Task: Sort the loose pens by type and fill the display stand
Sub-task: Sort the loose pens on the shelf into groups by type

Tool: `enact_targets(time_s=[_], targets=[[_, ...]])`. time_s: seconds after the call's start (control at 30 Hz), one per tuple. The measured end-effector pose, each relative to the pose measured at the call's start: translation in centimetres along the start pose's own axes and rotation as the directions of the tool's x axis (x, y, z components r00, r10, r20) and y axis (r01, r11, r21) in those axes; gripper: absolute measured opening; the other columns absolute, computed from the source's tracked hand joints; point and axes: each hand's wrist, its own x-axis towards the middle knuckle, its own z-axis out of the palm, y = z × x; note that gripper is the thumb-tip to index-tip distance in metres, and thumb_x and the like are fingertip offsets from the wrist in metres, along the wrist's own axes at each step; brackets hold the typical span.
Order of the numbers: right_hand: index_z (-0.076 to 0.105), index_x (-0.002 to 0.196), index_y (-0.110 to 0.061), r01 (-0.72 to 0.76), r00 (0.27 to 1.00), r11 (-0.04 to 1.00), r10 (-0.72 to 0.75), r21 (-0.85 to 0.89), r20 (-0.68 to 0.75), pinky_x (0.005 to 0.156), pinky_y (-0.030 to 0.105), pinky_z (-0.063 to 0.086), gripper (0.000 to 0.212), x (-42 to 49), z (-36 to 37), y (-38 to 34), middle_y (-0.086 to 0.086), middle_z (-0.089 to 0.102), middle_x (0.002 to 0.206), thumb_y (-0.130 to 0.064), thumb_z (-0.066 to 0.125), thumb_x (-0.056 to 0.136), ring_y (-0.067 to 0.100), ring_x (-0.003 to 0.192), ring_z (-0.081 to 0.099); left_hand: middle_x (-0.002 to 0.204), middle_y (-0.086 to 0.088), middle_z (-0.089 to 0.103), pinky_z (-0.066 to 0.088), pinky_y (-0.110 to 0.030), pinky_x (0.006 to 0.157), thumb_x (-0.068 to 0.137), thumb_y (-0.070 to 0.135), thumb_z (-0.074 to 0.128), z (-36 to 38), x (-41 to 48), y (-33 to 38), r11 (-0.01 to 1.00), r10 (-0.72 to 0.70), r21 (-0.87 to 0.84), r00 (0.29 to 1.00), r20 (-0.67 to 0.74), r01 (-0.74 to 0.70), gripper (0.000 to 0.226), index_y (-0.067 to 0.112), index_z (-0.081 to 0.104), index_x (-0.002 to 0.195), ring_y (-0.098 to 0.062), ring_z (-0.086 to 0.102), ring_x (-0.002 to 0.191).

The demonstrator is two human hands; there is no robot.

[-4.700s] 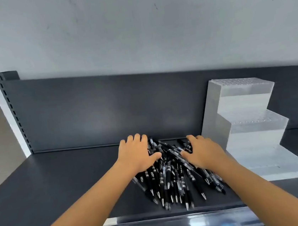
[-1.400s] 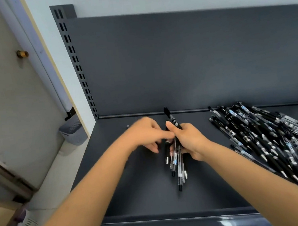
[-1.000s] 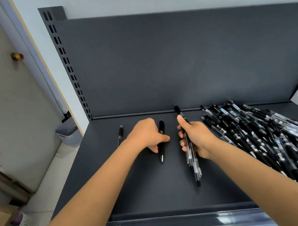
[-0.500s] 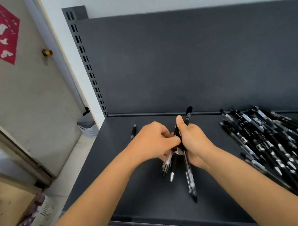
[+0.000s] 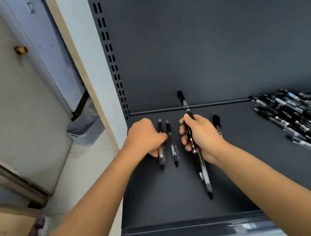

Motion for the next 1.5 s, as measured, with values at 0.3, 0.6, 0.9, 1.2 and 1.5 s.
enact_targets(time_s=[0.3, 0.6, 0.9, 1.2, 1.5], targets=[[0.055, 0.104, -0.008, -0.055, 0.996, 0.947, 0.072, 0.316, -0.042, 0.052, 0.025, 0.051, 0.015, -0.5, 0.2, 0.2, 0.004, 0.061, 0.08, -0.013, 0.042, 0.102, 0.016, 0.062, 0.055, 0.053, 0.014, 0.063, 0.047, -0.018, 0.06, 0.078, 0.04, 0.068, 0.4, -2.5, 1.3, 0.949, 0.313, -0.064, 0.947, 0.068, -0.309, 0.027, 0.016, 0.068, 0.065, 0.007, 0.058, 0.059], [0.055, 0.1, -0.006, -0.052, 0.997, 0.813, 0.078, 0.58, -0.02, 0.063, 0.029, 0.055, 0.013, -0.8, -0.7, -0.3, 0.007, 0.062, 0.08, -0.013, 0.044, 0.101, 0.02, 0.067, 0.06, 0.074, -0.009, 0.074, 0.035, -0.014, 0.039, 0.088, 0.035, 0.065, 1.7, -3.6, 2.9, 0.949, 0.297, -0.214, 0.883, 0.363, -0.231, 0.033, 0.004, 0.073, 0.079, -0.012, 0.047, 0.039], [0.054, 0.095, -0.007, 0.024, 0.999, 0.844, 0.001, 0.535, -0.046, 0.066, 0.033, 0.056, 0.014, -1.4, -1.3, -0.9, 0.008, 0.062, 0.08, -0.012, 0.043, 0.102, 0.02, 0.073, 0.066, 0.042, -0.004, 0.055, 0.034, -0.019, 0.043, 0.083, 0.021, 0.056, 1.7, -4.9, 4.6, 0.935, 0.245, -0.313, 0.942, 0.229, -0.167, 0.031, 0.01, 0.057, 0.054, -0.013, 0.04, 0.032], [0.054, 0.101, -0.004, 0.072, 0.993, 0.93, -0.033, 0.36, -0.112, 0.067, 0.038, 0.059, 0.014, -2.2, -4.5, -1.4, 0.011, 0.06, 0.085, -0.013, 0.043, 0.102, 0.023, 0.068, 0.06, 0.043, 0.0, 0.051, 0.041, -0.024, 0.051, 0.084, 0.027, 0.057, 0.5, -0.5, 3.9, 0.984, 0.095, 0.141, 0.991, 0.095, -0.108, 0.033, 0.009, 0.054, 0.056, -0.015, 0.047, 0.043], [0.052, 0.106, 0.001, 0.108, 0.978, 0.921, -0.031, 0.374, -0.206, 0.059, 0.032, 0.06, 0.016, -3.4, -7.9, -2.0, 0.015, 0.064, 0.088, -0.011, 0.041, 0.102, 0.022, 0.065, 0.063, 0.072, -0.004, 0.069, 0.051, -0.028, 0.061, 0.085, 0.044, 0.062, 2.6, -0.7, 6.9, 0.933, 0.36, -0.062, 0.929, 0.089, -0.355, 0.035, 0.01, 0.065, 0.077, -0.015, 0.059, 0.057]])
